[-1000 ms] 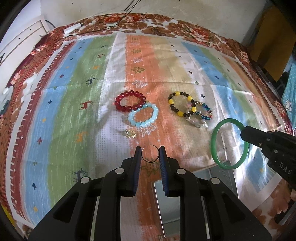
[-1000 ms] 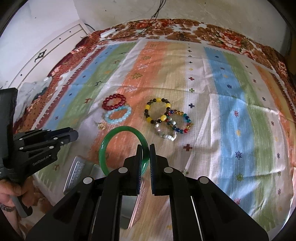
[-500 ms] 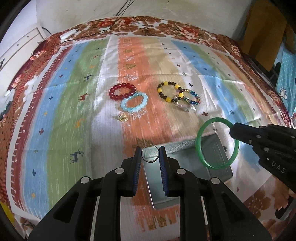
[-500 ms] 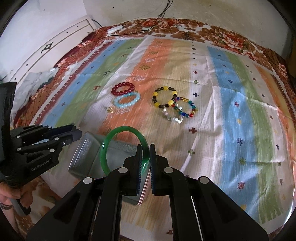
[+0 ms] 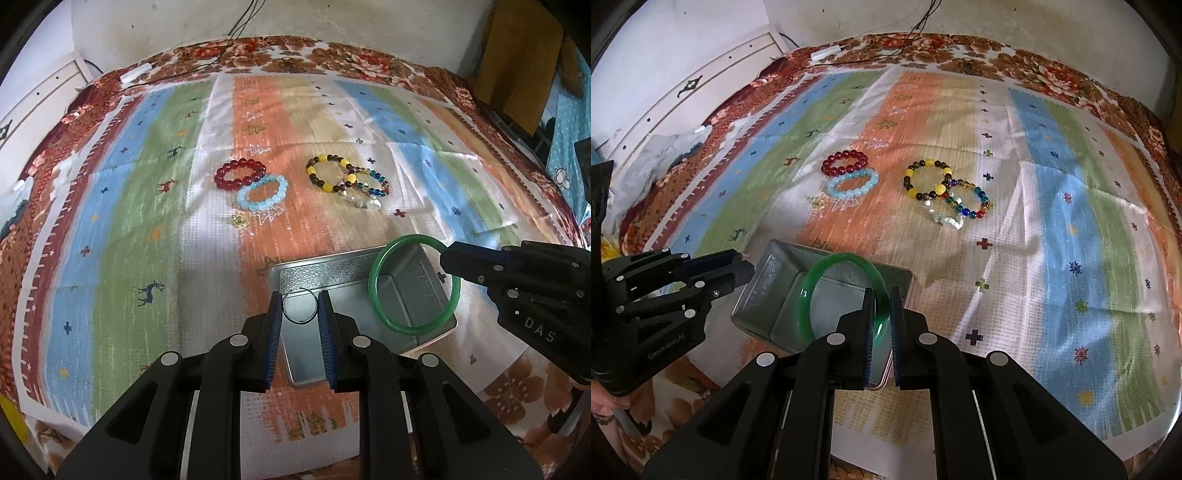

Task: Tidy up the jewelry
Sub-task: 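Carry the bangle and ring over the tin box and open both grippers, then move both tools back toward the remaining bracelets and gold charm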

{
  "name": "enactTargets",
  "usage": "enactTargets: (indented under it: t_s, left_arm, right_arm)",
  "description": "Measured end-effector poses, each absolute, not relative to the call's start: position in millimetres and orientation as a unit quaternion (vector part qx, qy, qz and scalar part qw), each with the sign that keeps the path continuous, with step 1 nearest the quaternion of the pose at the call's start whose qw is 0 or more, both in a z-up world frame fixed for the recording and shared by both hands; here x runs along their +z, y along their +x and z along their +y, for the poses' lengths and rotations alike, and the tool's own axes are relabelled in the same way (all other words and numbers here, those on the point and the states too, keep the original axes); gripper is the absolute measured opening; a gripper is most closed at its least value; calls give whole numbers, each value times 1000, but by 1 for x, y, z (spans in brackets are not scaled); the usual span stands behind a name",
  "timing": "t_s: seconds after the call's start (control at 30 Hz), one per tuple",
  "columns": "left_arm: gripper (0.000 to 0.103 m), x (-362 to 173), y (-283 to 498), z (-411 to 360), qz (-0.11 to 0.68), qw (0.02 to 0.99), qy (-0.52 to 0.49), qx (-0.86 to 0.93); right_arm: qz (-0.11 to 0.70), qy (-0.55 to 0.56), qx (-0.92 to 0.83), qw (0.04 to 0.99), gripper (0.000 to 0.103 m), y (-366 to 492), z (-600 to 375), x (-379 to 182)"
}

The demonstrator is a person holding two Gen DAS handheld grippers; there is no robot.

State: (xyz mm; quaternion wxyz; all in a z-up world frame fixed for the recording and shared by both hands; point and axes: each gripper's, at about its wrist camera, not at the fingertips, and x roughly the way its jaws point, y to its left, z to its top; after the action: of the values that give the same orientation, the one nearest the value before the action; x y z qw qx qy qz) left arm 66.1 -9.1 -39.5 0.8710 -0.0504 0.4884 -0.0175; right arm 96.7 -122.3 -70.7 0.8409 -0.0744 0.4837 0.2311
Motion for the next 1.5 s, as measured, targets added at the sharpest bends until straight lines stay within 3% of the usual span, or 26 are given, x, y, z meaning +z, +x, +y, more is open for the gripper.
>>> enactTargets:
  t_s: [0.17,0.2,0.3,0.33,0.4,0.6,1.13,1.5]
  left_arm:
    - [19,-38,68,-15,487,872,-41,-20]
    - [20,-39,69,-16,487,872,-39,-20]
    - [44,-40,71,-15,493,869,-43,-24]
    - [44,-39,71,-15,492,870,-42,-23]
    - [49,-38,70,-12,489,871,-46,-19]
    - [51,-38,79,14,491,868,-80,11]
    - [51,-42,108,34,498,863,-83,34]
    - [51,-46,129,40,505,860,-65,44]
  right_arm:
    - [492,-69,237,835,10,98,-121,-74]
    - [494,-69,237,833,15,98,-121,-75]
    - [489,-80,223,840,41,99,-122,-74]
    - [487,-79,221,841,43,99,-123,-73]
    - [486,-74,217,843,43,101,-126,-71]
    - [494,-55,205,843,45,114,-137,-73]
    - [496,-28,195,846,59,144,-142,-76]
    - [509,-23,177,842,59,171,-140,-87]
